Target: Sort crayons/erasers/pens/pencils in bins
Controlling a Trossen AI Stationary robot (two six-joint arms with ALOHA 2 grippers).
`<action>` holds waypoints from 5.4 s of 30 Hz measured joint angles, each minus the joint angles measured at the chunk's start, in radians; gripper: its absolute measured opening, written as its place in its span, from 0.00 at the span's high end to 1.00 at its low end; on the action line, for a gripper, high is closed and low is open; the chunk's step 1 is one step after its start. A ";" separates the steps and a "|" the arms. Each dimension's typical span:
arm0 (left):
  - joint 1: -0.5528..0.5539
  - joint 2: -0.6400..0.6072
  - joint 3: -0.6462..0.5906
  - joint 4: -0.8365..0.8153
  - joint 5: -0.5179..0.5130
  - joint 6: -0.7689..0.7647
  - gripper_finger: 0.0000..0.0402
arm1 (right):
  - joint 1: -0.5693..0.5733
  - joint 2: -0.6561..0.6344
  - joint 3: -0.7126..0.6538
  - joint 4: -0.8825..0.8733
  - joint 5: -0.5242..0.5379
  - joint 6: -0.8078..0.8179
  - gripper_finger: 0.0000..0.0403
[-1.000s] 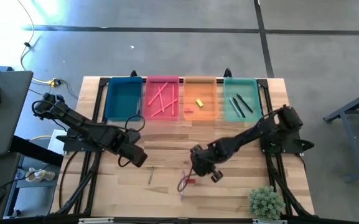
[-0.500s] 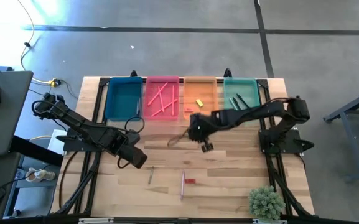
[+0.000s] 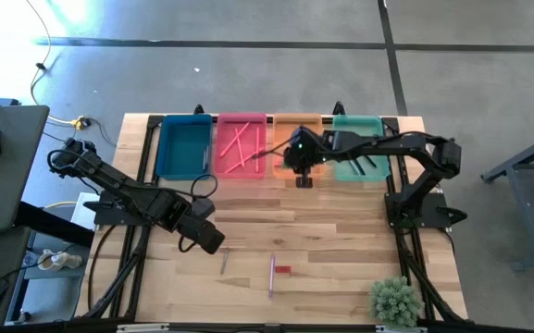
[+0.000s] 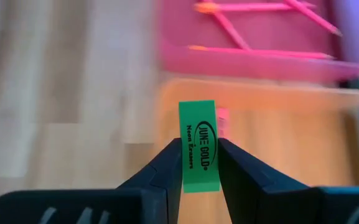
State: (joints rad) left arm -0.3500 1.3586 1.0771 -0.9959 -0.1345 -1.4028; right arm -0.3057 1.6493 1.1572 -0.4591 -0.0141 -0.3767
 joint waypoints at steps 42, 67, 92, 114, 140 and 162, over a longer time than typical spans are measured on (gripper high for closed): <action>-0.072 0.244 -0.001 0.227 0.060 -0.173 0.57 | -0.184 0.097 -0.001 -0.076 0.036 0.464 0.60; -0.077 0.494 0.005 0.291 0.101 -0.266 0.57 | -0.185 0.046 0.003 -0.128 0.029 0.448 0.57; -0.082 0.499 -0.001 0.269 0.093 -0.148 0.97 | -0.141 -0.453 -0.002 -0.278 -0.207 0.400 0.58; 0.000 0.377 -0.001 0.693 -0.125 0.140 0.99 | 0.251 -0.499 -0.044 -0.211 -0.379 0.460 0.58; 0.343 0.375 -0.001 1.444 0.053 0.871 0.99 | 0.282 -0.539 0.172 -0.194 -0.166 0.491 0.58; 0.545 0.375 0.121 1.596 0.361 0.974 0.99 | 0.282 -0.542 0.237 -0.104 0.121 0.670 0.58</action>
State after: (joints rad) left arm 0.1955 1.7332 1.1977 0.6001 0.2266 -0.4288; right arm -0.0238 1.1073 1.3938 -0.5634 0.1070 0.2935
